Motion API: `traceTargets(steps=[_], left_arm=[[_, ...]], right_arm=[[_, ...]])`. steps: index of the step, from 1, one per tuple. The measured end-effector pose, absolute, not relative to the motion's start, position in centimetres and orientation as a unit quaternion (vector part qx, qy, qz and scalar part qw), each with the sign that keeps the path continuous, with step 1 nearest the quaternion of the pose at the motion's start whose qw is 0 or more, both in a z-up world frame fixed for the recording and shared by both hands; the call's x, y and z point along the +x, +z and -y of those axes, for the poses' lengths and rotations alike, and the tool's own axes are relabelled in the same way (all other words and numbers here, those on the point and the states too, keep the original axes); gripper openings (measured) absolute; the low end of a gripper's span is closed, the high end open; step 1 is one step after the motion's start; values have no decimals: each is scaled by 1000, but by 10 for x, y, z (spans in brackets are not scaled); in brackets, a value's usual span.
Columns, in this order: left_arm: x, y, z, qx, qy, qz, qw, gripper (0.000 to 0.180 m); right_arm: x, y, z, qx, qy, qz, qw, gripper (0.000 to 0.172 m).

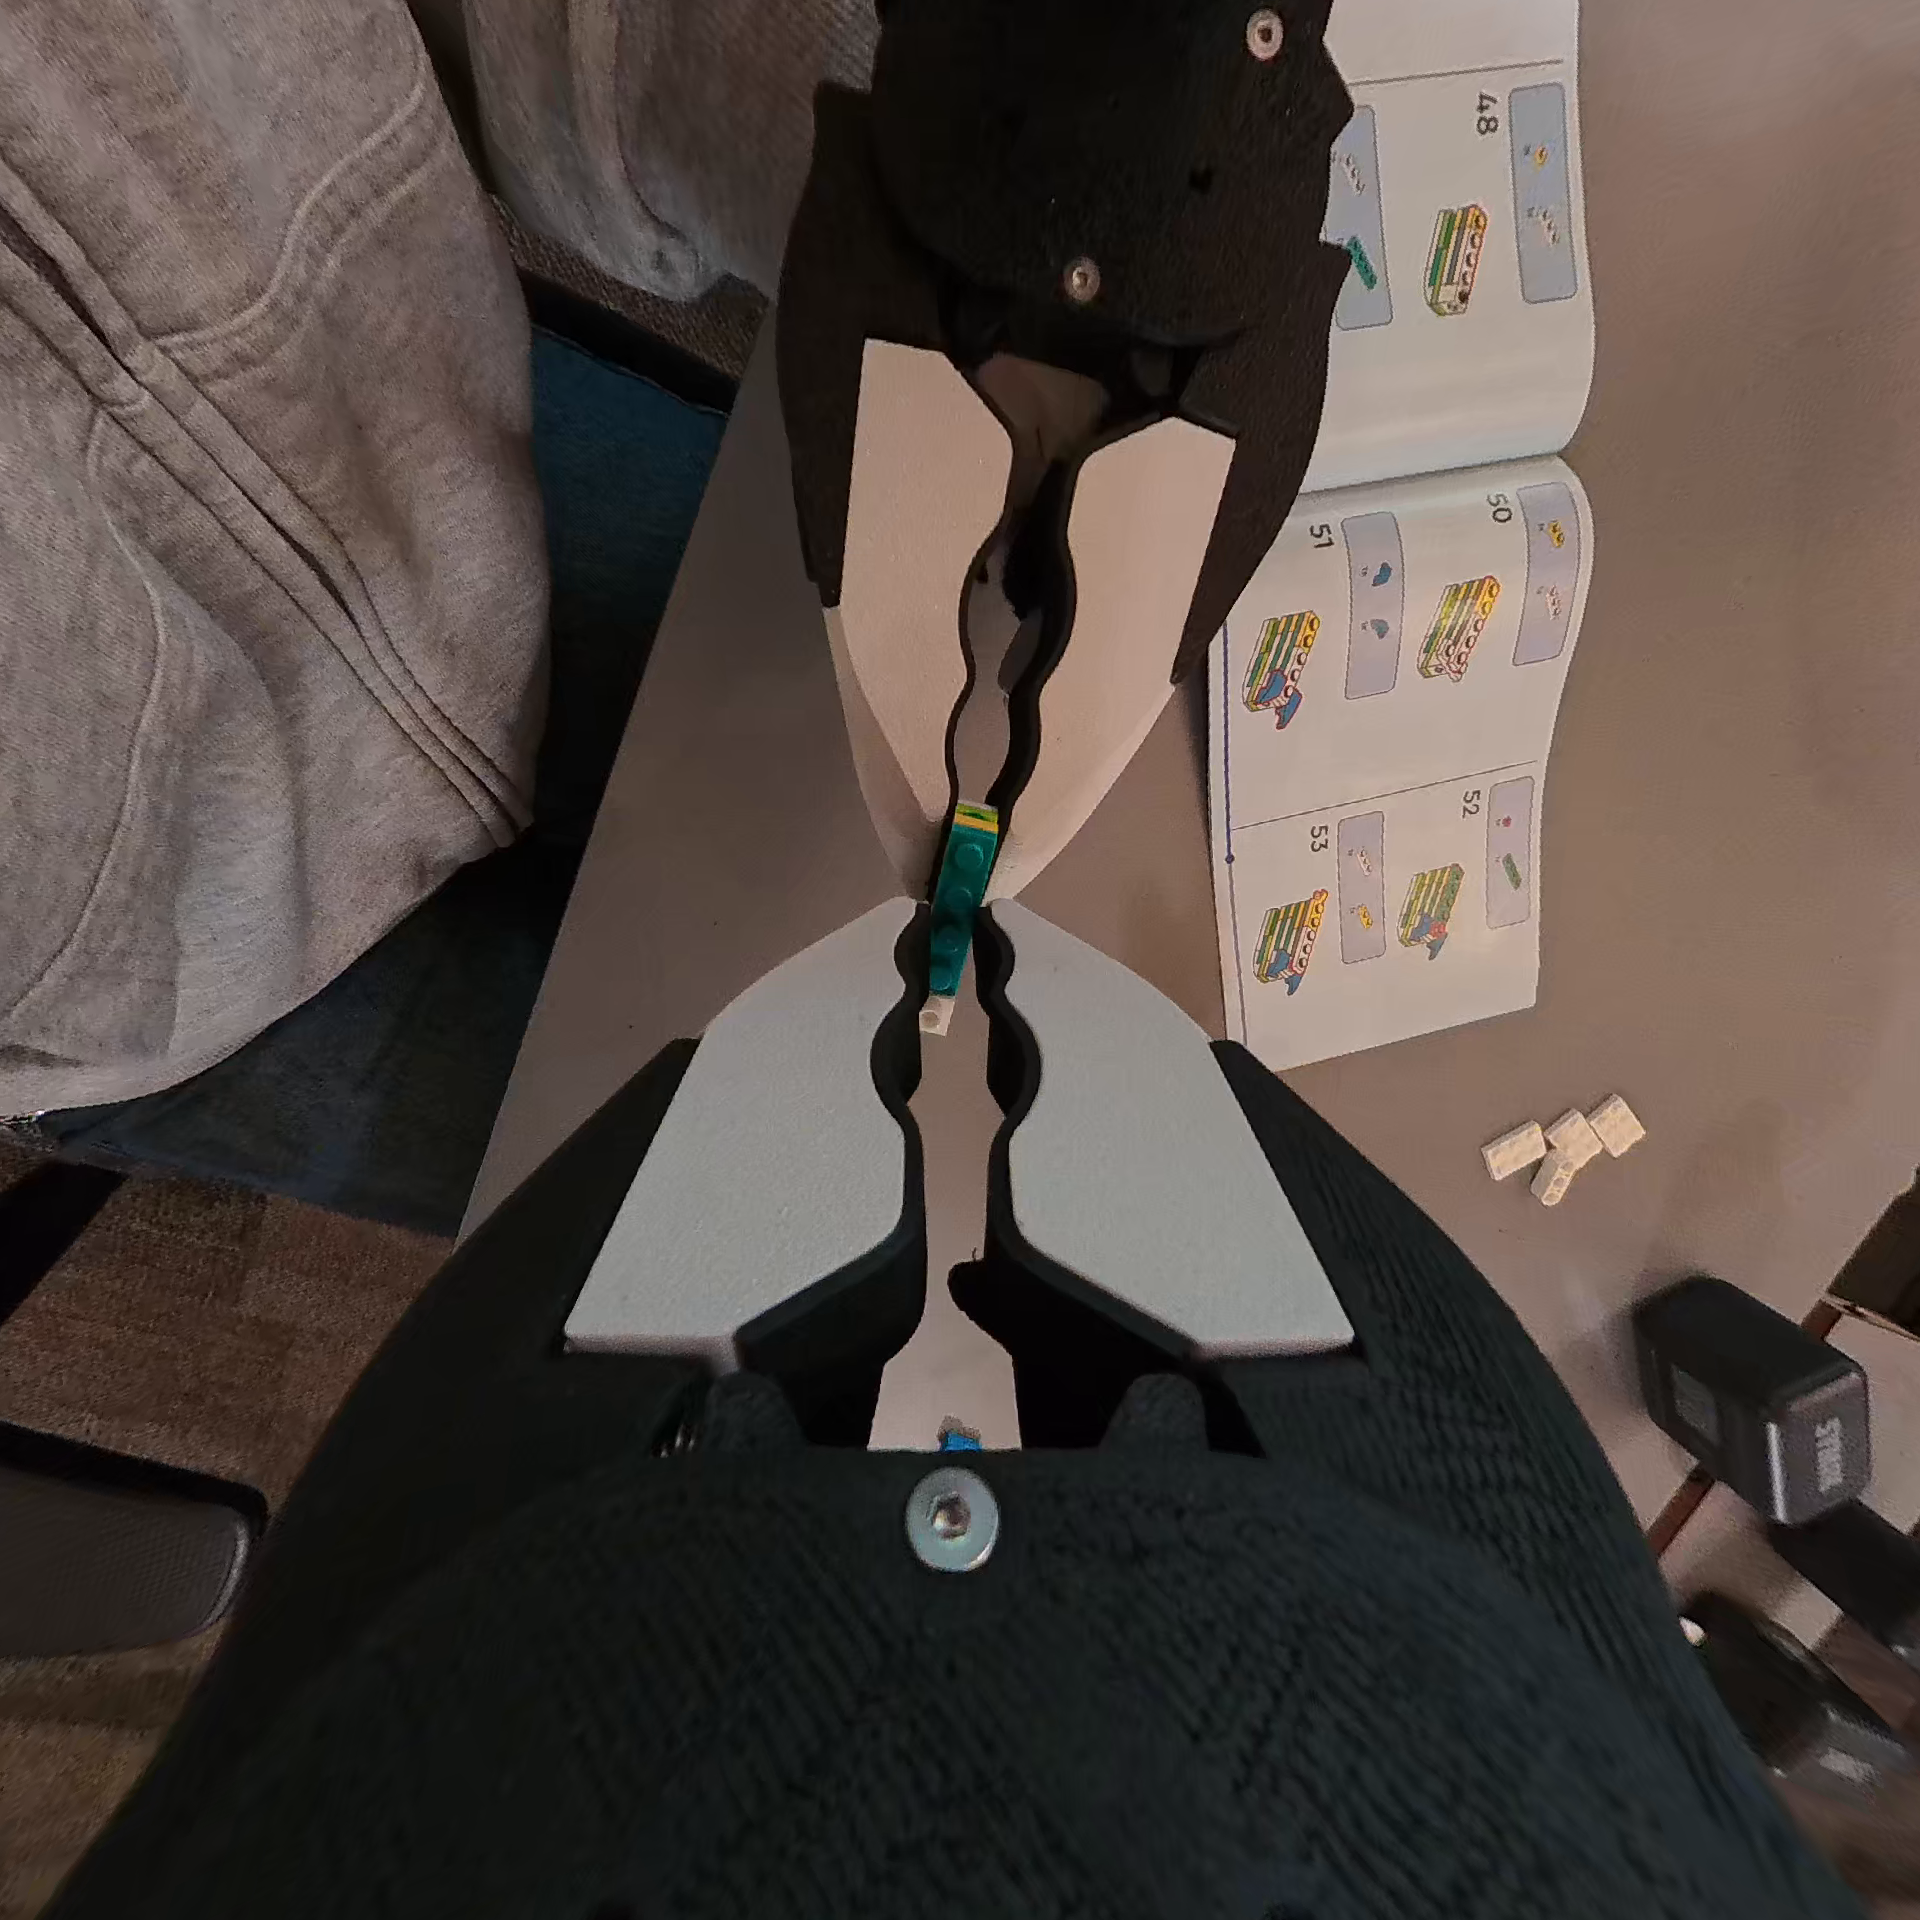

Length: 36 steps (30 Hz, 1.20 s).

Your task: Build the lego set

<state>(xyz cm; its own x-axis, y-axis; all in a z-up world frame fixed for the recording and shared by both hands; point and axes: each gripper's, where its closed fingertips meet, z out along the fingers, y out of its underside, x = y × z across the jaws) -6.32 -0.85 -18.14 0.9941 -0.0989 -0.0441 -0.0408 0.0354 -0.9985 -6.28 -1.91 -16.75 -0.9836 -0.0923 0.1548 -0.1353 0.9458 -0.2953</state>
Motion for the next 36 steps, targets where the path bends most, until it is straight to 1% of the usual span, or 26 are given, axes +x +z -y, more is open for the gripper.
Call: traceTargets(steps=[1, 13, 18, 36], left_arm=[[-63, -181, 8, -694, -20, -51, 718, 7], [-64, -184, 7, -702, -13, -51, 711, 8], [-64, -184, 7, -701, -12, -49, 712, 7], [-67, -184, 6, -702, -11, -40, 711, 8]], right_arm=[[-63, -167, 19, 55, 152, 985, 68, 7], [-64, -171, 17, 26, 144, 988, 59, 7], [-64, -172, 18, 7, 147, 988, 52, 9], [-67, -172, 18, -3, 148, 987, 64, 9]])
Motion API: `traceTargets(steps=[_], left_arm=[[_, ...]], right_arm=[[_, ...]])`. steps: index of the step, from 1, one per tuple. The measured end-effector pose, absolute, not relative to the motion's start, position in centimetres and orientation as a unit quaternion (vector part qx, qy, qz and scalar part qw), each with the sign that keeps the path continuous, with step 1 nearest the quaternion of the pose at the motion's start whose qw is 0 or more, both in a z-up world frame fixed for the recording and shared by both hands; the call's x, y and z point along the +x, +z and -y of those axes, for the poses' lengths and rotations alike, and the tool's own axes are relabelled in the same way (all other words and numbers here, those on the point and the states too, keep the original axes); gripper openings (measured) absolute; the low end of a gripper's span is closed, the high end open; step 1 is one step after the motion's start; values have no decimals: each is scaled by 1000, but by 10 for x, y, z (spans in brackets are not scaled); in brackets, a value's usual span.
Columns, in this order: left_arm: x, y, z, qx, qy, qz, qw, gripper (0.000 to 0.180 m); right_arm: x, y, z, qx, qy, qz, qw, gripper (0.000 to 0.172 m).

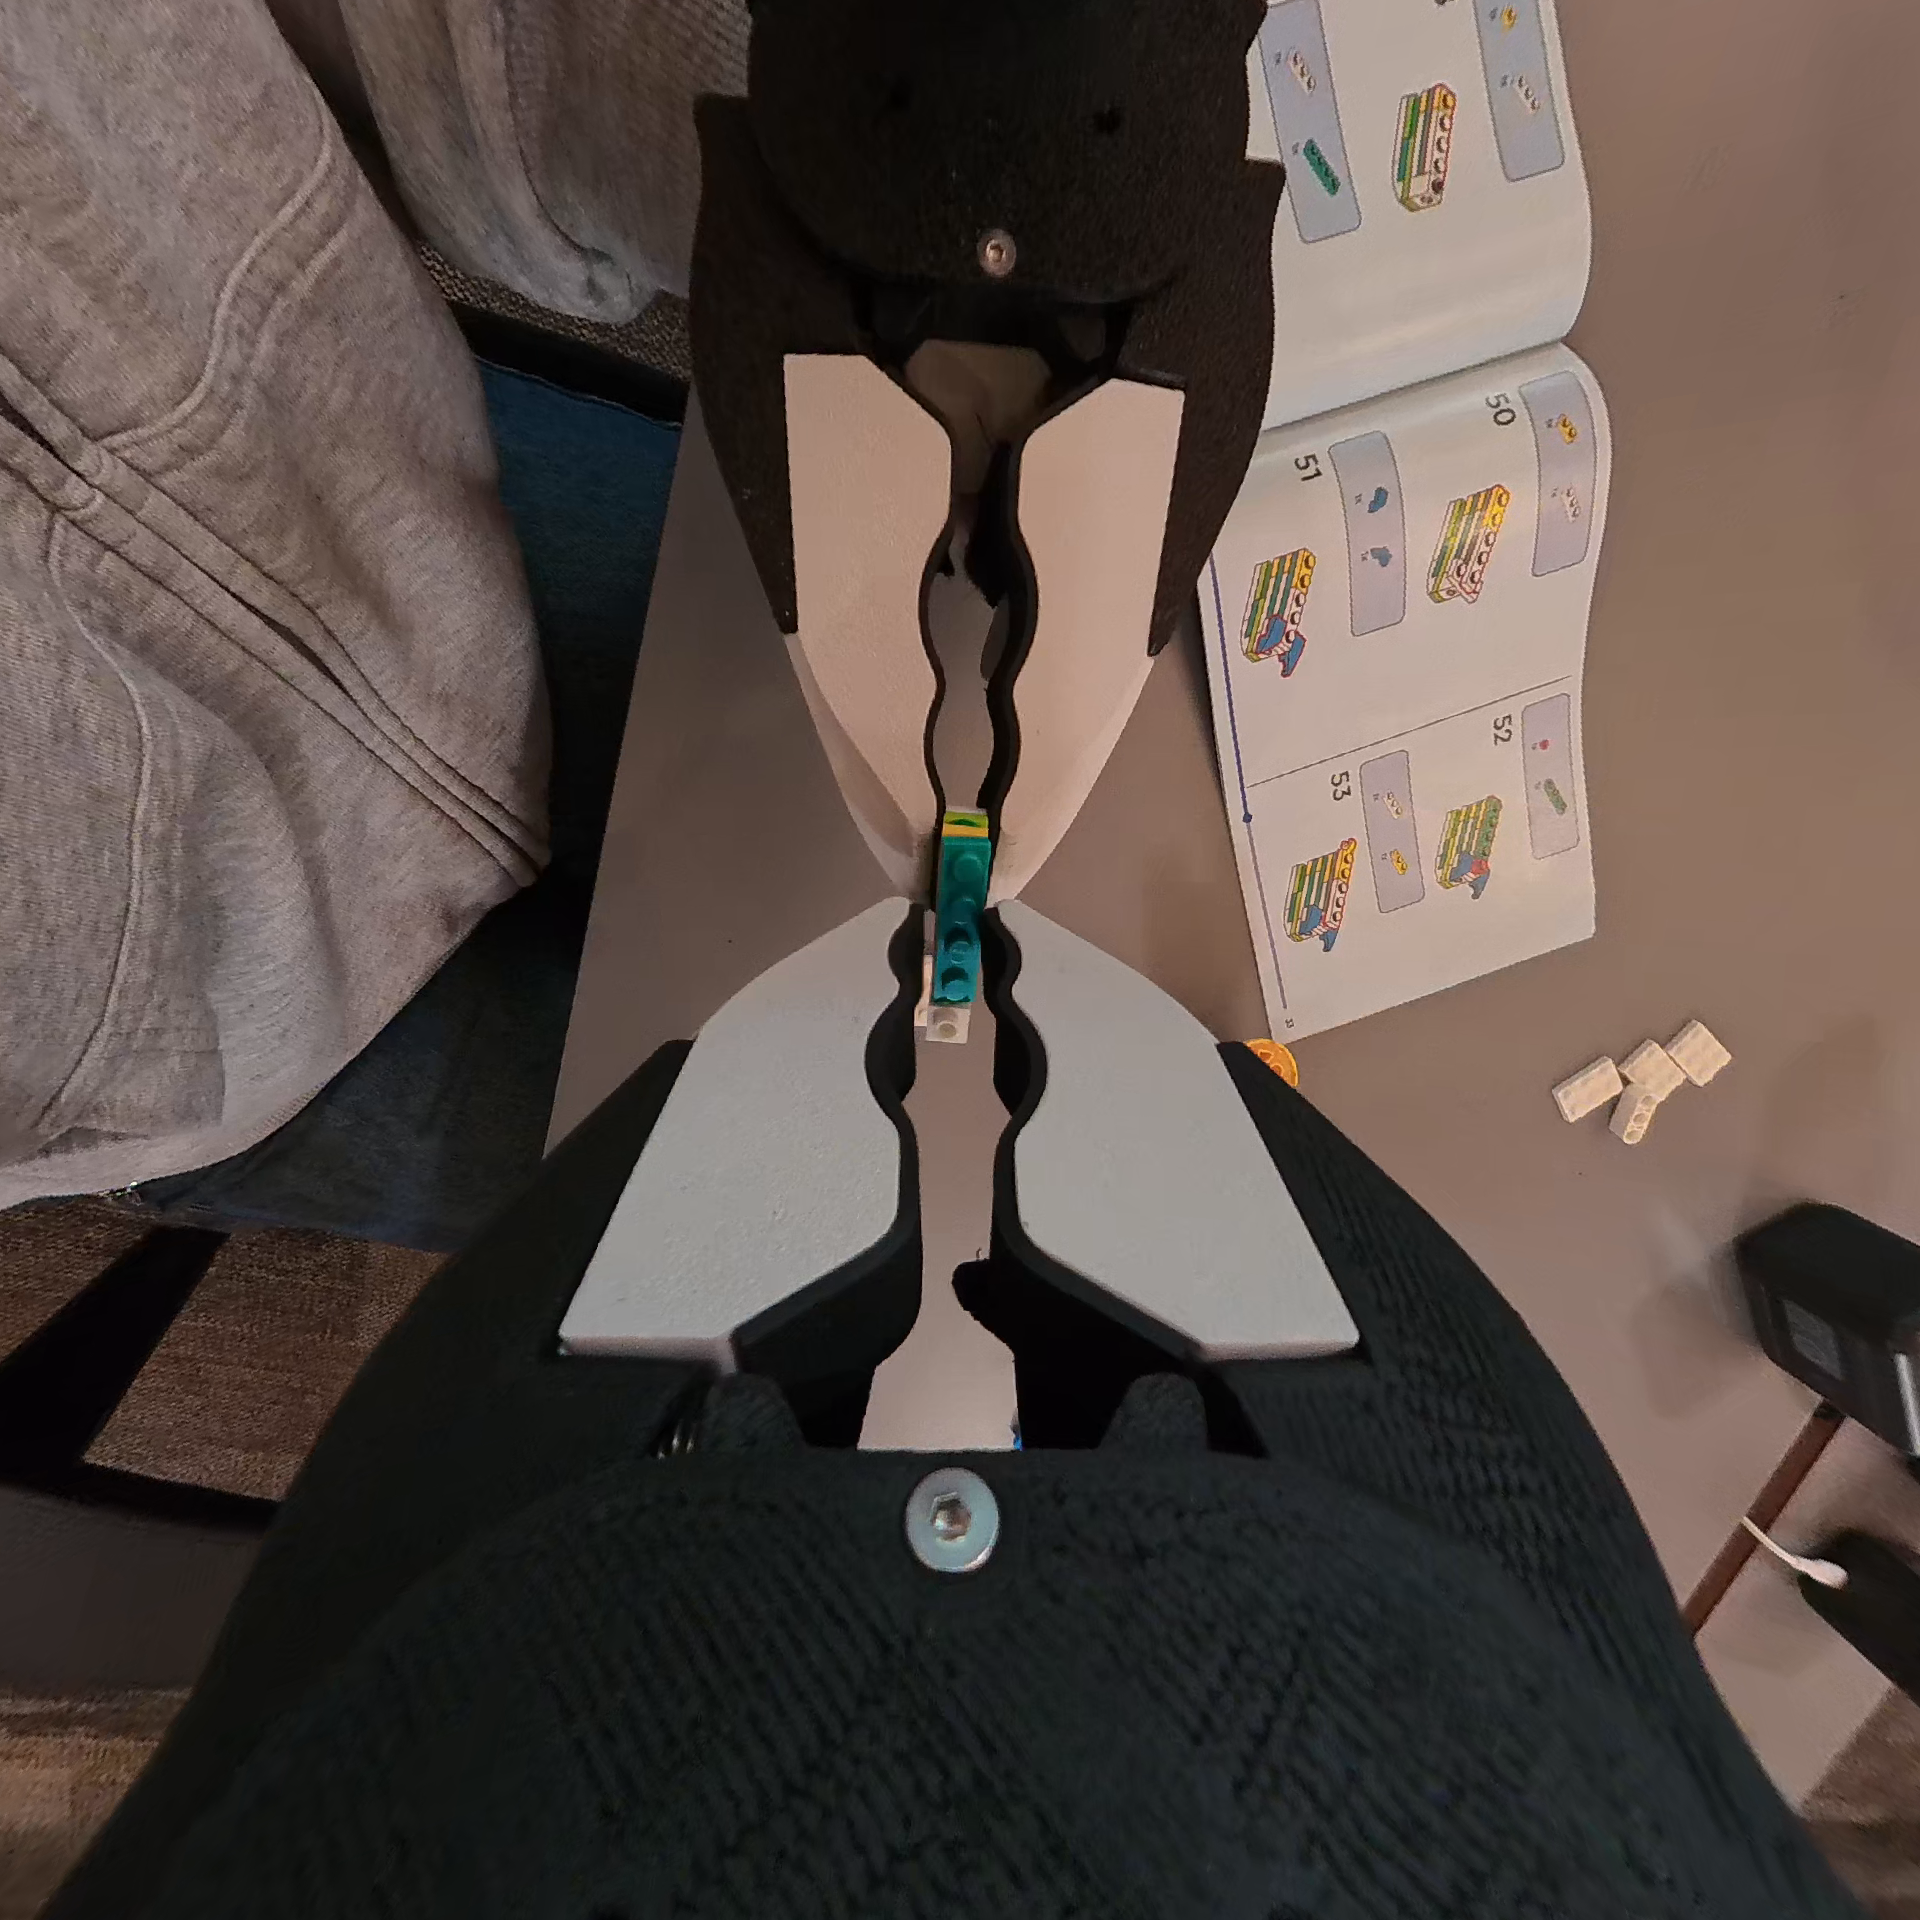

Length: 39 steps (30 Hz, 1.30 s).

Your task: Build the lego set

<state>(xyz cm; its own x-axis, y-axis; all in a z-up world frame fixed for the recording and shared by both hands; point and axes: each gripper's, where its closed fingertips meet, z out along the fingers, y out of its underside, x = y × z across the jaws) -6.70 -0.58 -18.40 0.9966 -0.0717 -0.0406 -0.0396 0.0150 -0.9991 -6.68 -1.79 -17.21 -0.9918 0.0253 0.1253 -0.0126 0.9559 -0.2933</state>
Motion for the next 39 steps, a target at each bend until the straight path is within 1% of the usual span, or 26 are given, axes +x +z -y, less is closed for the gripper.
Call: traceTargets(steps=[22, 25, 29, 32, 34, 37, 39], left_arm=[[-71, -181, 7, -694, -20, -24, 720, 8], [-74, -179, 9, -691, -23, -12, 723, 7], [-80, -178, 11, -686, -26, 8, 727, 8], [-84, -176, 14, -680, -34, 24, 732, 8], [-86, -175, 15, -673, -45, 35, 738, 8], [-88, -172, 17, -660, -63, 48, 747, 7], [-88, -170, 17, -655, -70, 51, 750, 7]], right_arm=[[-65, -174, 16, -7, 155, 985, 73, 23], [-69, -171, 17, -7, 167, 982, 93, 30], [-81, -165, 21, 0, 203, 962, 181, 51], [-90, -164, 23, 17, 227, 930, 288, 65], [-92, -167, 23, 61, 216, 898, 379, 67], [-93, -171, 26, 126, 178, 842, 494, 65], [-94, -173, 26, 144, 160, 815, 537, 64]])
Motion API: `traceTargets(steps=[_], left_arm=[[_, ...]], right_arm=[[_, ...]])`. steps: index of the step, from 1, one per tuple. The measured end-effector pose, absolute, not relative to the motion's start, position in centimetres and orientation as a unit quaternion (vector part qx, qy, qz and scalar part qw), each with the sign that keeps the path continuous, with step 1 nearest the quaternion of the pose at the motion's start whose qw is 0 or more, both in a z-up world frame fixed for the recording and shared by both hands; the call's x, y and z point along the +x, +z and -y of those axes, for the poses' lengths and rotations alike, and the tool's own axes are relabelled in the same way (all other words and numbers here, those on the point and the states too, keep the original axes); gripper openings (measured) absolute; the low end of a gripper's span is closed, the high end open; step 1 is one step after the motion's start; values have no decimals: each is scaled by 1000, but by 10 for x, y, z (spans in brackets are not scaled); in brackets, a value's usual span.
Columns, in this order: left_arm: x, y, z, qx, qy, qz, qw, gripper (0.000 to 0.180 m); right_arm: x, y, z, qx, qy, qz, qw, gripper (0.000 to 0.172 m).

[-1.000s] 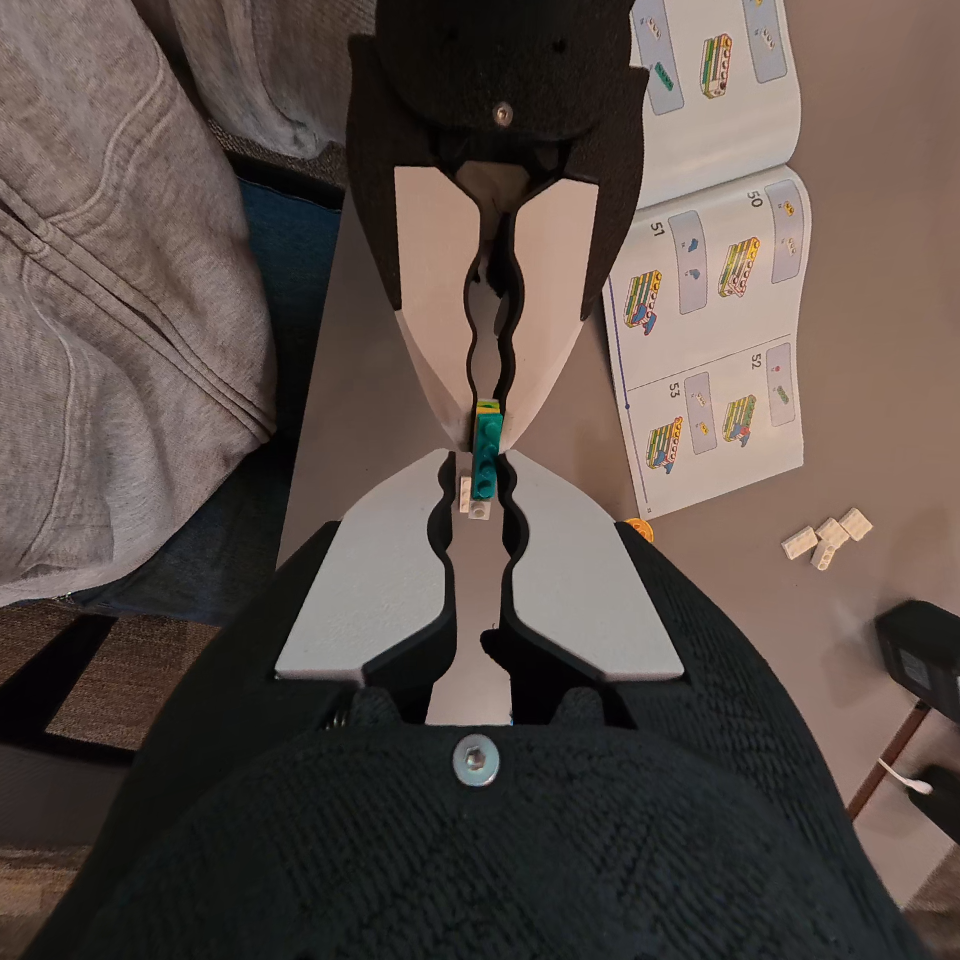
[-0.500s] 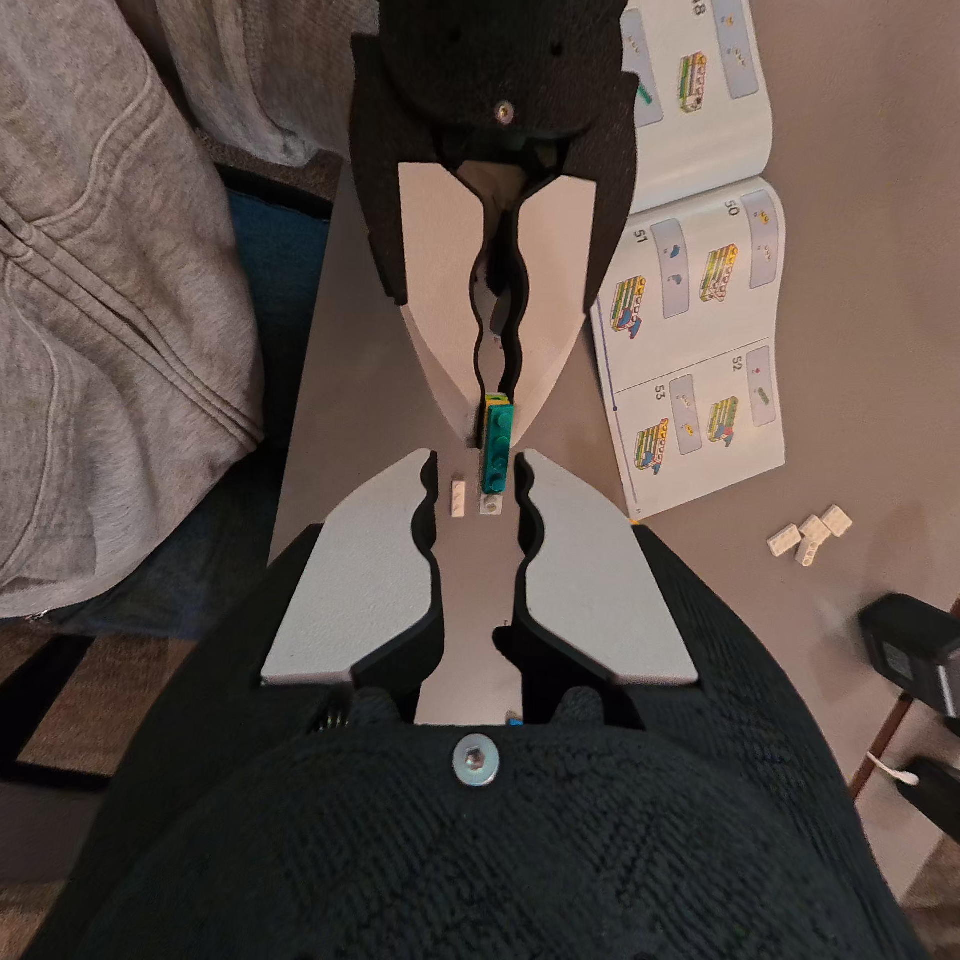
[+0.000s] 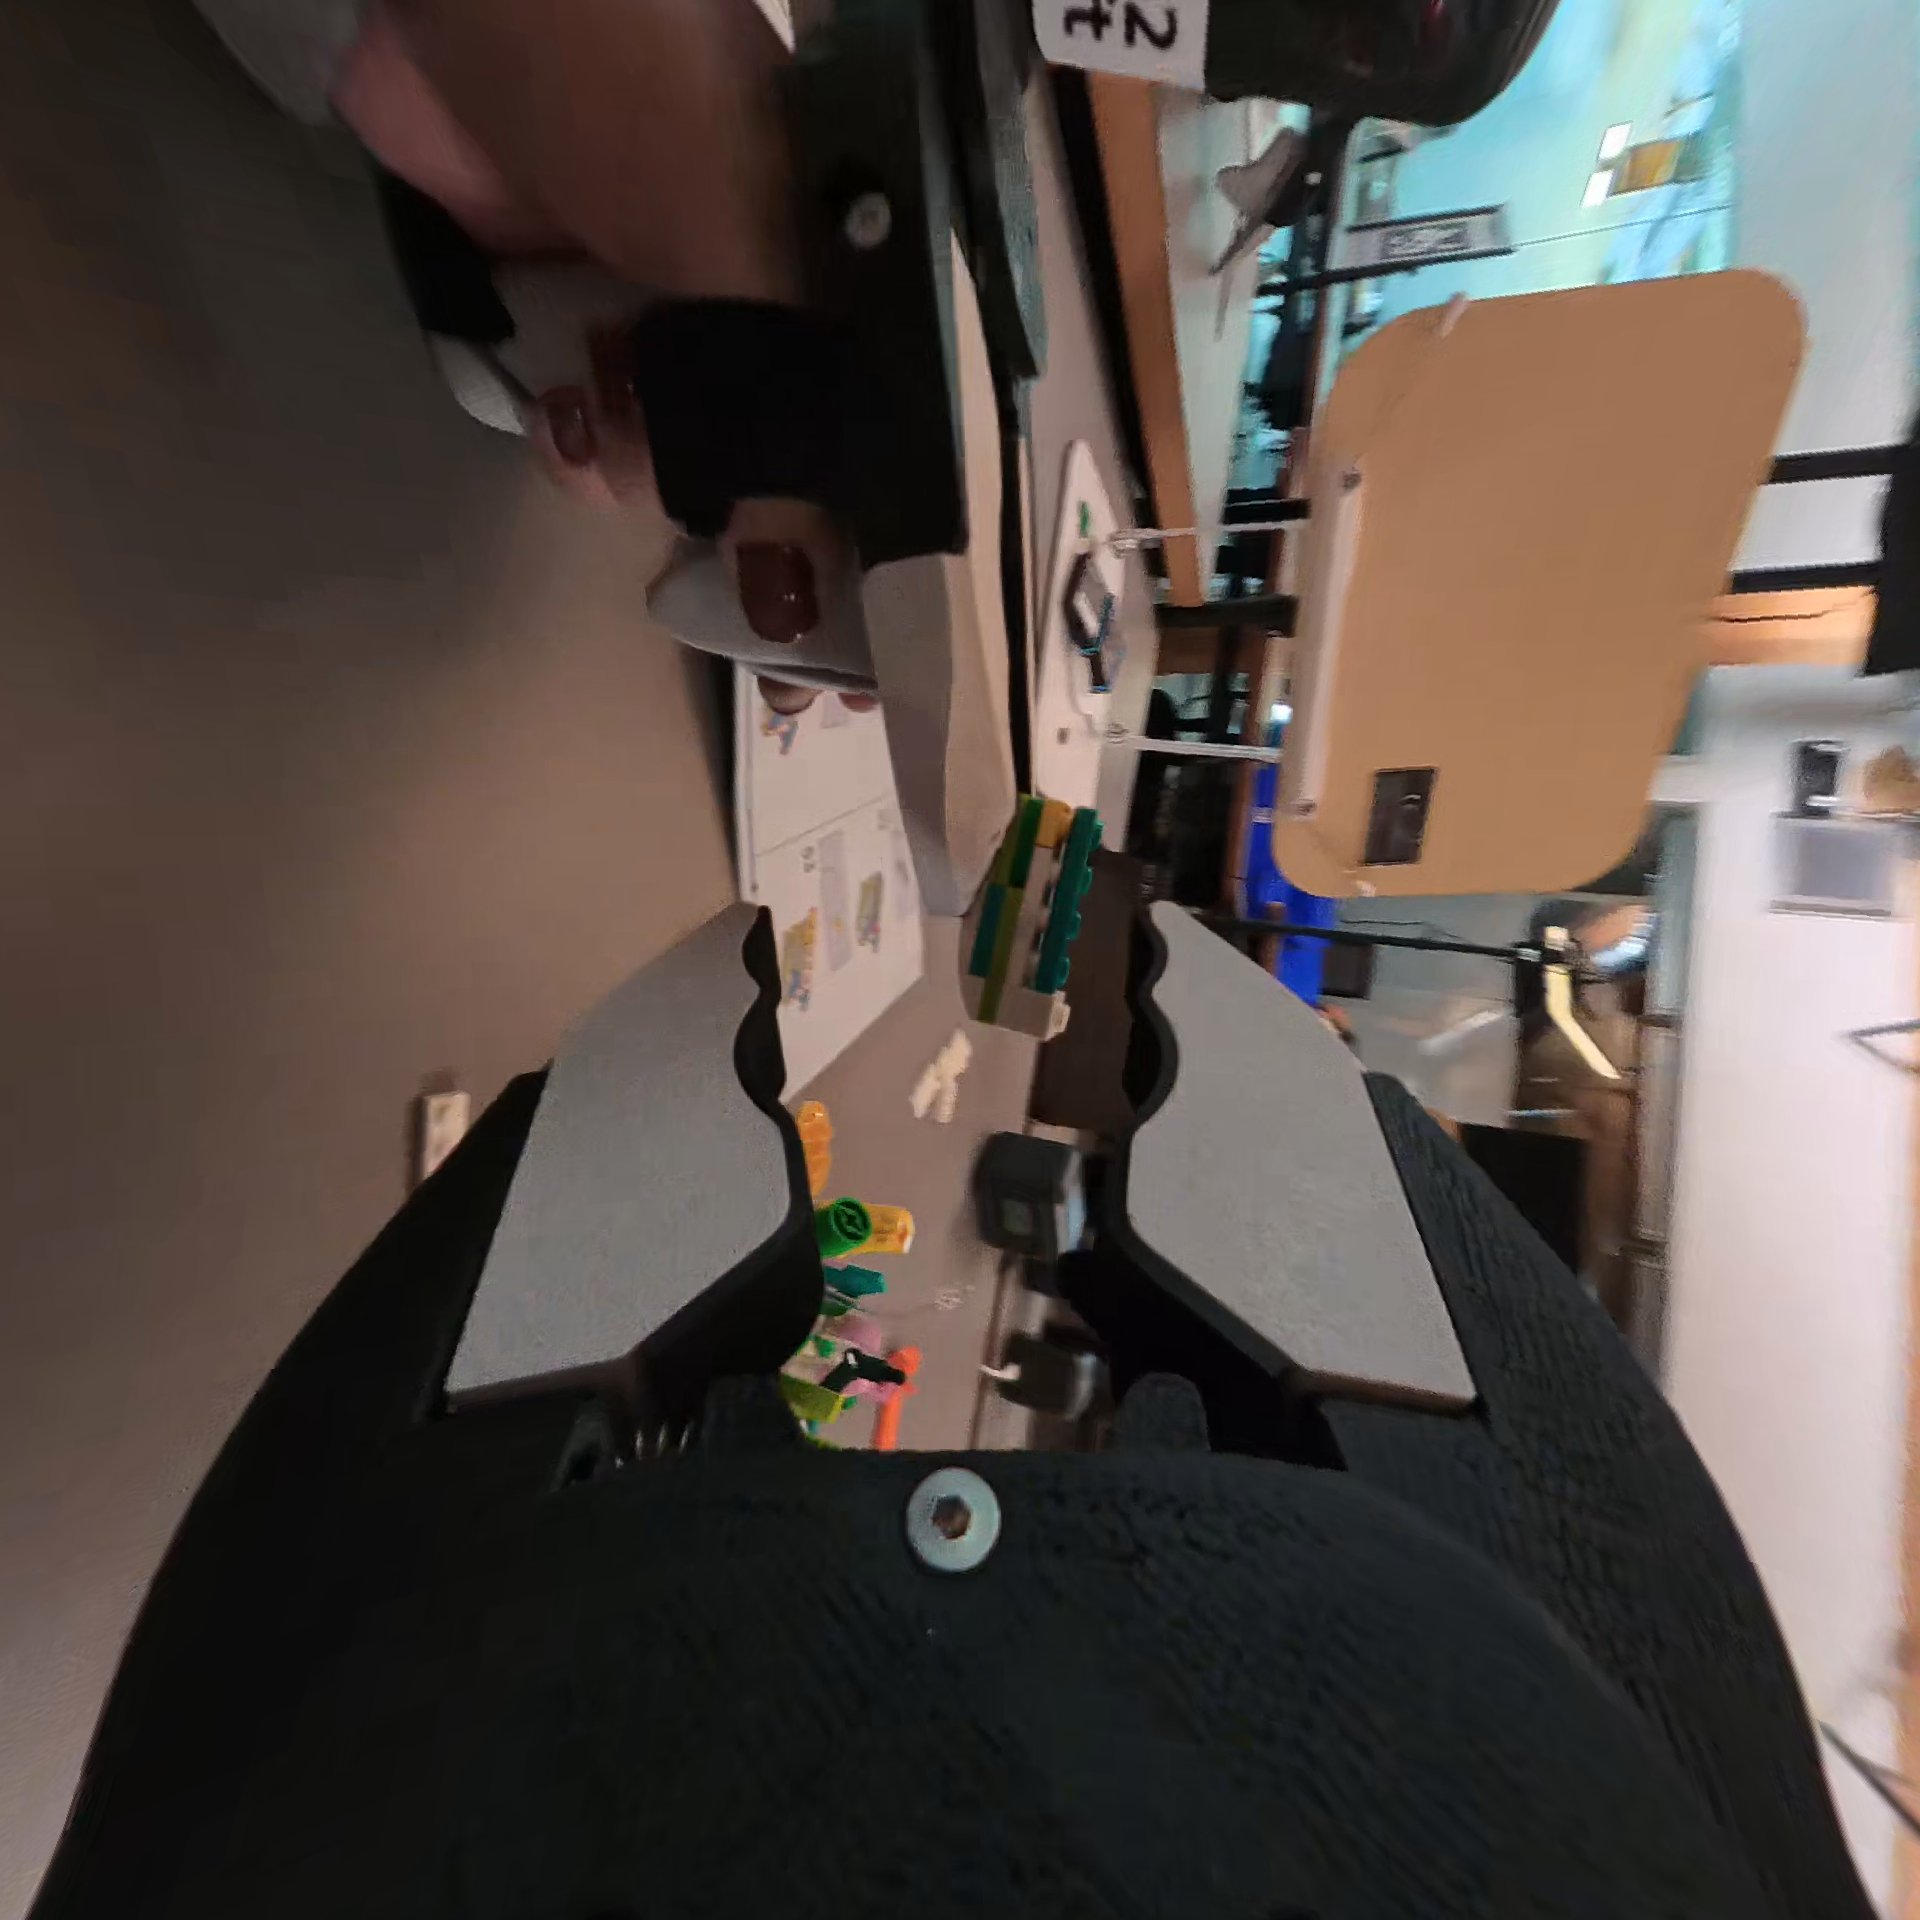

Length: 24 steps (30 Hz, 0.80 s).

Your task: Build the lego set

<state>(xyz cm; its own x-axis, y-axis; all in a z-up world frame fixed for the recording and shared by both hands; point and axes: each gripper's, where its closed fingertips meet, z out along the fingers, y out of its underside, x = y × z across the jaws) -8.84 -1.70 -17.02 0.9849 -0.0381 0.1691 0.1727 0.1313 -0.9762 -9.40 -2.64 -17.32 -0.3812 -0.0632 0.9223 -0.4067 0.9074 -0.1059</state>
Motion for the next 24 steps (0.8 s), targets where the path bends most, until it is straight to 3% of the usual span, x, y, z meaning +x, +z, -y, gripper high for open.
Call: traceTargets(steps=[5, 9, 24], left_arm=[[-87, -171, 16, -657, -74, 51, 748, 7], [-87, -170, 16, -653, -80, 54, 751, 7], [-91, -170, 16, -651, -67, 71, 753, 7]], right_arm=[[-101, -167, 28, 149, 142, 778, 593, 52], [-105, -164, 31, 157, 130, 758, 620, 29], [-109, -163, 29, 187, 52, 738, 646, 25]])
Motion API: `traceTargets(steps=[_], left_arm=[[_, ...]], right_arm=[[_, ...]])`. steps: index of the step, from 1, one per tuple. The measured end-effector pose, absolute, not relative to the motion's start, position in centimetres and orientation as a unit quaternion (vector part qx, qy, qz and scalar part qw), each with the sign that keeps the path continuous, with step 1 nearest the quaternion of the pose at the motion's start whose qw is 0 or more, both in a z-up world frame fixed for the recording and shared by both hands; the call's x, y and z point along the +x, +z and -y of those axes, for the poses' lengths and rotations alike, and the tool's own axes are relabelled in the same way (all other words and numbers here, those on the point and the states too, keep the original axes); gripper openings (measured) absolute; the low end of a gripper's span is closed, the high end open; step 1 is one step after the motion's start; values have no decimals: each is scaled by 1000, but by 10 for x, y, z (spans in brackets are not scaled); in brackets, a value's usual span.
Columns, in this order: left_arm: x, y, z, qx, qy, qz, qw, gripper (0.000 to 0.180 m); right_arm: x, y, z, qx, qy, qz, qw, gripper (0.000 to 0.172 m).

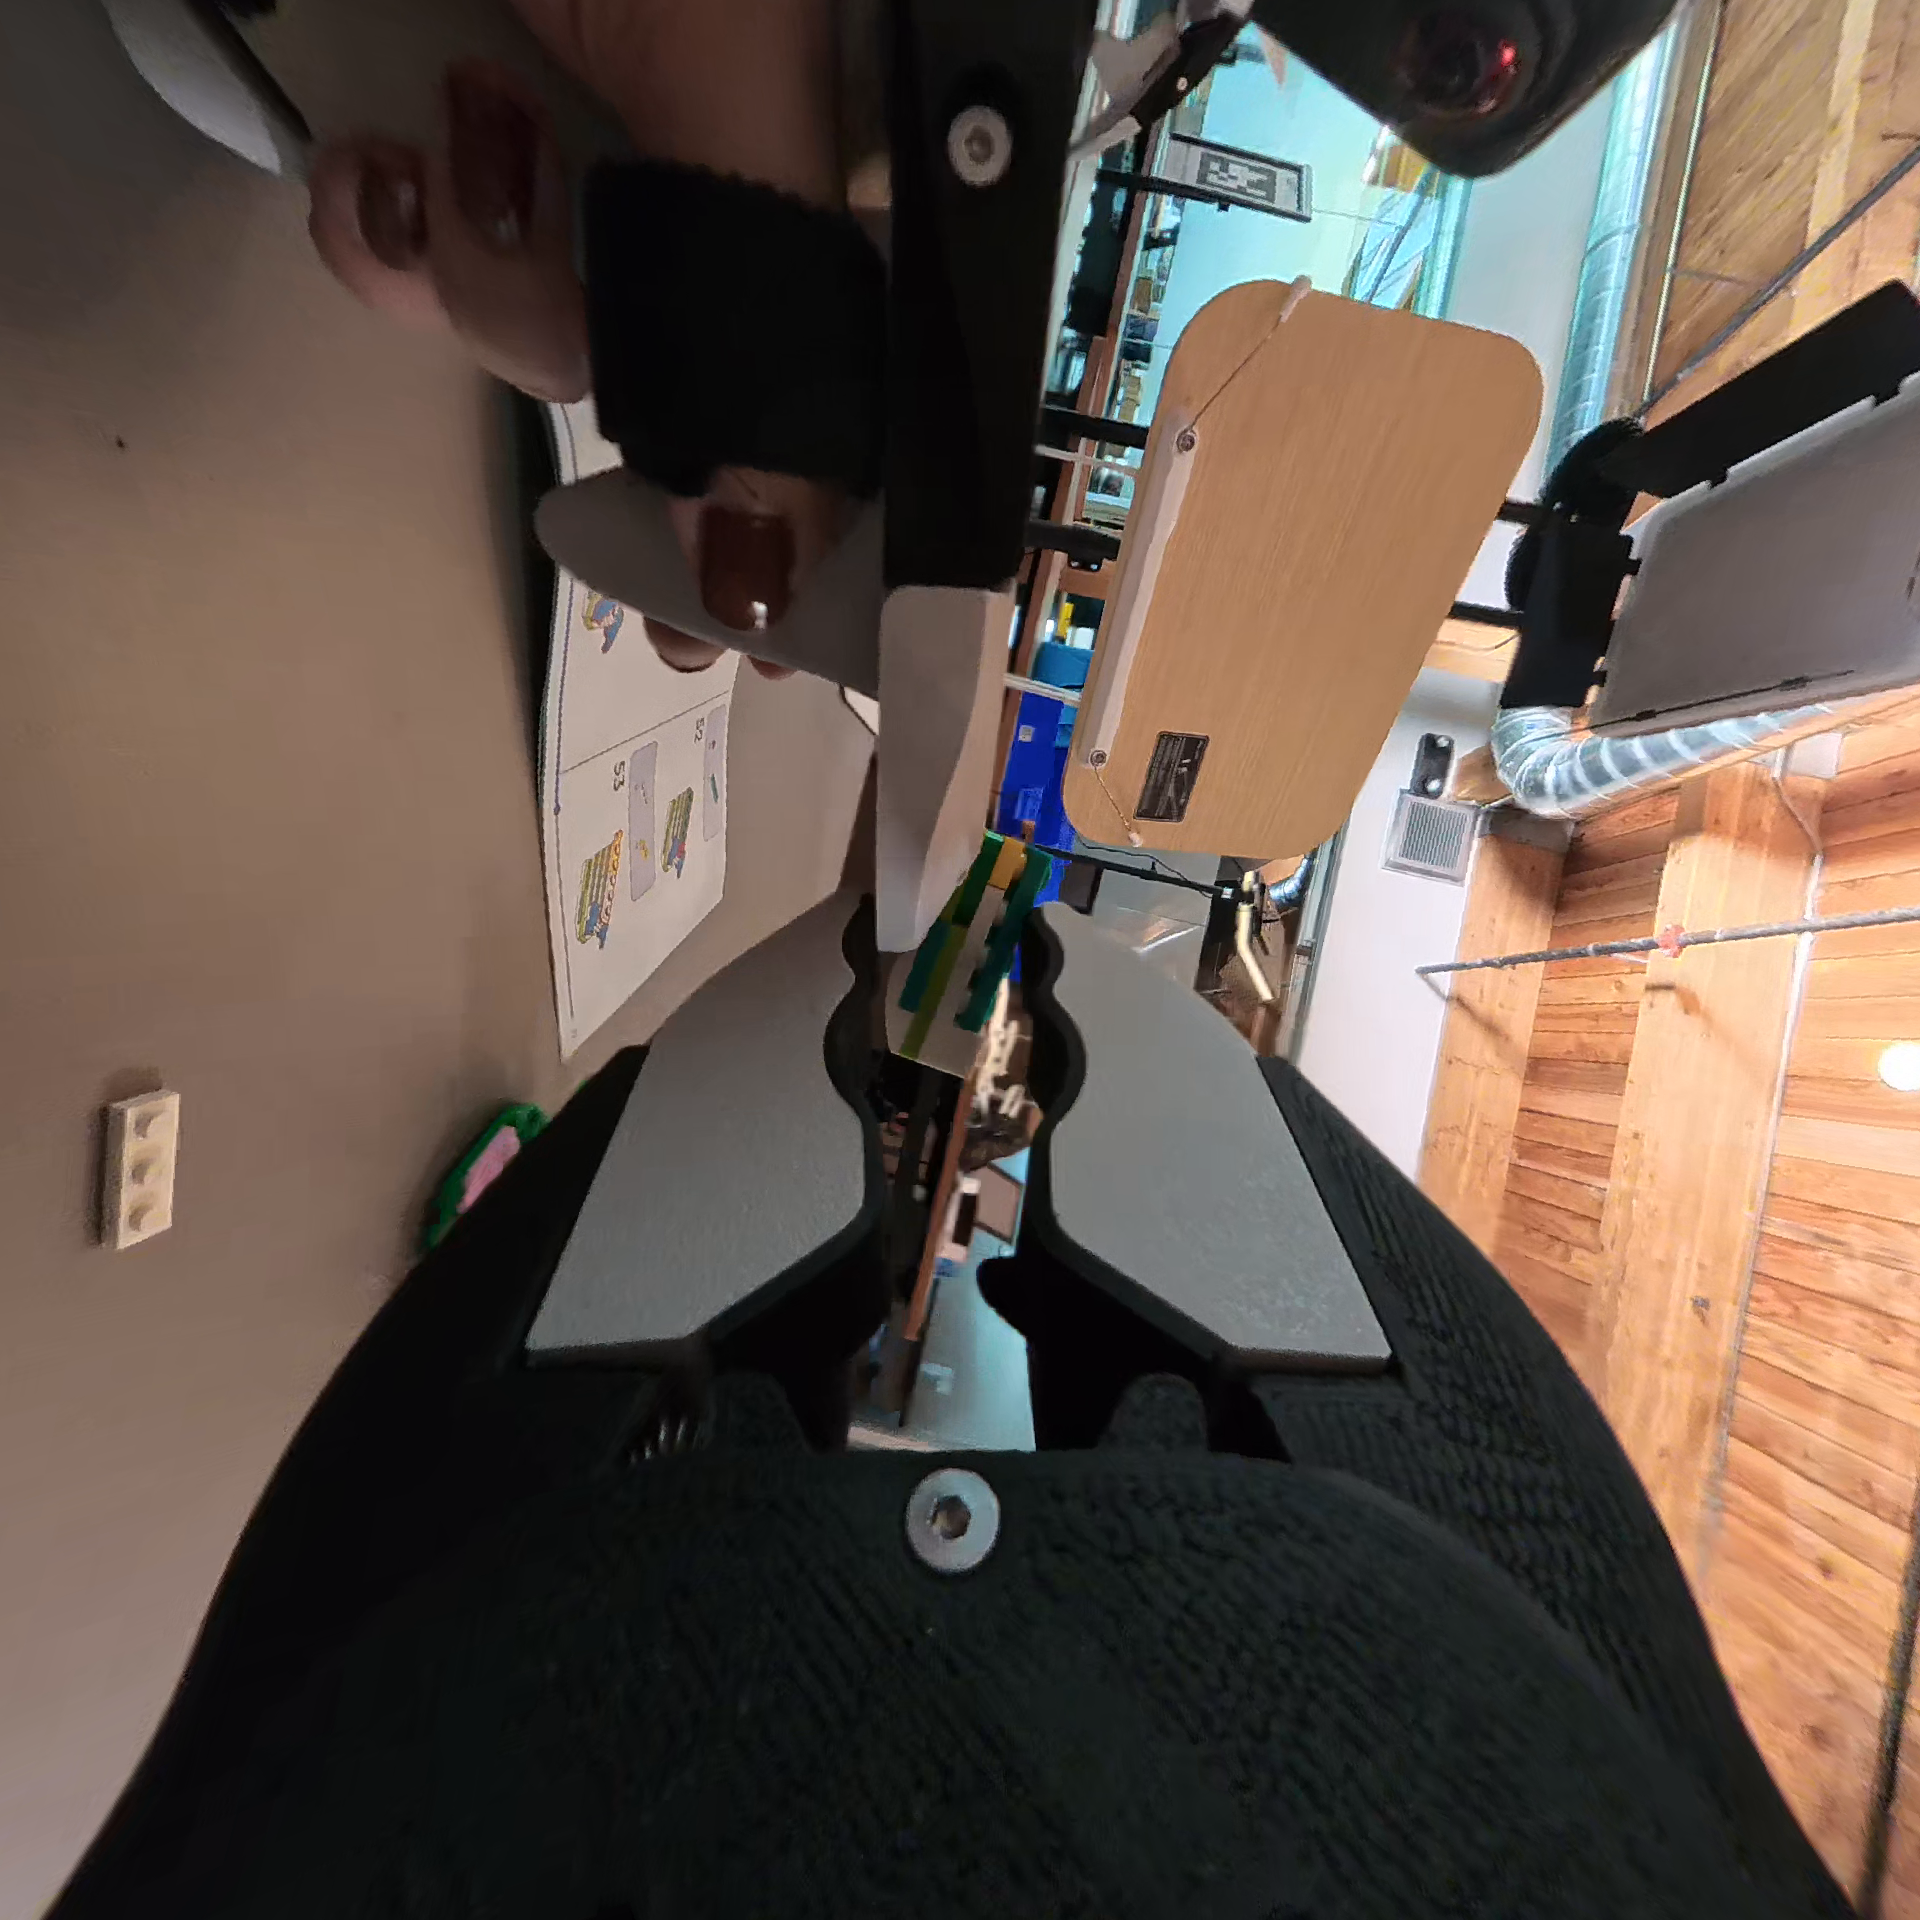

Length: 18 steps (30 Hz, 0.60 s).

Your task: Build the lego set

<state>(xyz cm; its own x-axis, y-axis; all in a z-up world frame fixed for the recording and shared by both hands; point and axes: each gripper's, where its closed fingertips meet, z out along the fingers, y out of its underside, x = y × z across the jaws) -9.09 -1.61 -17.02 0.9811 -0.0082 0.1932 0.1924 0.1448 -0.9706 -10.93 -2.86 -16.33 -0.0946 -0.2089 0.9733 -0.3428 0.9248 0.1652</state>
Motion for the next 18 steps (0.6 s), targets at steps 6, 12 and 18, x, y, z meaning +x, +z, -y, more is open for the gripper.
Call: traceTargets(steps=[6, 12, 18], left_arm=[[-93, -172, 15, -652, -76, 86, 750, 8], [-92, -171, 15, -650, -79, 85, 751, 8], [-87, -173, 13, -651, -137, 92, 741, 18]], right_arm=[[-109, -162, 29, 247, 13, 688, 683, 23], [-110, -164, 28, 228, 34, 709, 667, 25], [-104, -171, 29, 161, 141, 793, 570, 20]])
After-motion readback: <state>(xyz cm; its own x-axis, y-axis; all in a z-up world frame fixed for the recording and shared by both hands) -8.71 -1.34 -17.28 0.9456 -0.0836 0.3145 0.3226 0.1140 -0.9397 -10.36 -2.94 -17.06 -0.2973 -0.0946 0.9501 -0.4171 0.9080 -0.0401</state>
